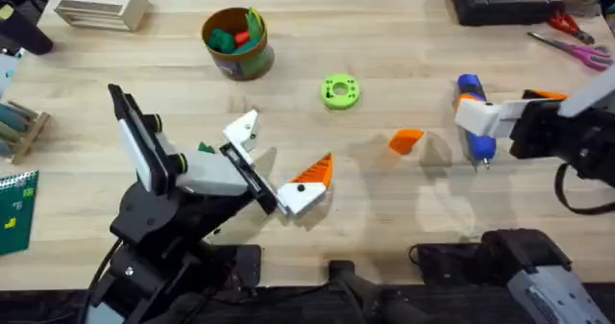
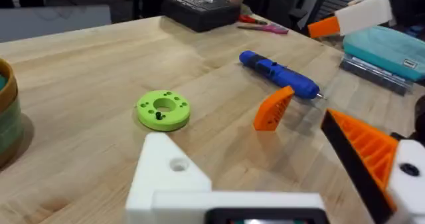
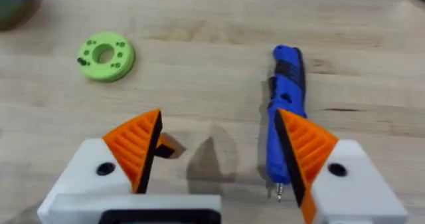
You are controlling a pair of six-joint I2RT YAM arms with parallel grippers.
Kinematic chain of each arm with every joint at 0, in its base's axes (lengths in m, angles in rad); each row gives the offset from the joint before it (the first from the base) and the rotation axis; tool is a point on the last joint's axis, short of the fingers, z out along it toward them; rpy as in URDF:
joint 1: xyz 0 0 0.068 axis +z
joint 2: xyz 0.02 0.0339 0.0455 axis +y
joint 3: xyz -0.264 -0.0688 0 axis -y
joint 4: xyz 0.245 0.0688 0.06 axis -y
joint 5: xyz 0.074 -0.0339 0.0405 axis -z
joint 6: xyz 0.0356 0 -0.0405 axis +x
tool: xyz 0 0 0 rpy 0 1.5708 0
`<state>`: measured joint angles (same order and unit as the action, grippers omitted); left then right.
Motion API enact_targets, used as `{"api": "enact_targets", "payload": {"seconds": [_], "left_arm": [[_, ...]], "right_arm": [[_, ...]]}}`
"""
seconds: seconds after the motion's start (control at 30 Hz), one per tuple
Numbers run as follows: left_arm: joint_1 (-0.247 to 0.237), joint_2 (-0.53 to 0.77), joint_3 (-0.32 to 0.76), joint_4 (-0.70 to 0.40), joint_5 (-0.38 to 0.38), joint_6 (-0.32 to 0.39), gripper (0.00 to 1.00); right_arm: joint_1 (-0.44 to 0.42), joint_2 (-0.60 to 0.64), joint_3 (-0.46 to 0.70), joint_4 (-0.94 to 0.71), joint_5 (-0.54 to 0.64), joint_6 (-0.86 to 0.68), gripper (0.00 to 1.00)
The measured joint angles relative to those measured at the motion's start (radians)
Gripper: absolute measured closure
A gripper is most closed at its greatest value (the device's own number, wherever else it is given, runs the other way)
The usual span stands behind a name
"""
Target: Pick up the gripper from the table and insert it into the empty holder that is missing its gripper. Then pick up a screw, insert it into the mounting hole, and use the screwdriver to tighten it. Finally, clean up the table by picking up the vegetable and placing it into the bucket.
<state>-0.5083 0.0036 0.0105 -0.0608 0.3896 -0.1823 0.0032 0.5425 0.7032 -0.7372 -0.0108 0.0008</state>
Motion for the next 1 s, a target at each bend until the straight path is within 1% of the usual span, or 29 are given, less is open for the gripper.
{"api": "enact_targets", "payload": {"seconds": [0.1,0.17,0.33,0.43,0.47,0.6,0.63,0.7,0.83,1.0], "left_arm": [[0.0,0.0,0.0,0.0,0.005,-0.013,0.012],[0.0,0.0,0.0,0.0,0.007,-0.017,0.014],[0.0,0.0,0.0,0.0,0.016,-0.023,0.014],[0.0,0.0,0.0,0.0,0.035,-0.026,0.014],[0.0,0.0,0.0,0.001,0.069,-0.028,0.014],[0.0,0.0,0.0,0.002,0.142,-0.028,0.014],[0.0,0.0,0.0,0.001,0.199,-0.029,0.014],[0.0,0.0,0.0,0.001,0.226,-0.028,0.014],[0.0,0.0,0.0,0.0,0.252,-0.029,0.014],[0.0,0.0,0.0,0.0,0.266,-0.028,0.014]], "right_arm": [[0.008,0.056,0.011,-0.01,-0.041,-0.017,0.015],[0.032,0.108,0.04,-0.041,-0.057,-0.035,0.014],[0.143,0.282,0.191,-0.187,-0.071,-0.138,0.016],[0.201,0.4,0.269,-0.257,-0.076,-0.21,0.016],[0.228,0.5,0.293,-0.271,-0.081,-0.257,0.015],[0.257,0.617,0.295,-0.279,-0.081,-0.297,0.015],[0.287,0.67,0.295,-0.279,-0.082,-0.329,0.016],[0.307,0.686,0.295,-0.28,-0.082,-0.35,0.016],[0.328,0.702,0.295,-0.28,-0.08,-0.382,0.021],[0.328,0.733,0.295,-0.28,-0.076,-0.406,0.116]]}}
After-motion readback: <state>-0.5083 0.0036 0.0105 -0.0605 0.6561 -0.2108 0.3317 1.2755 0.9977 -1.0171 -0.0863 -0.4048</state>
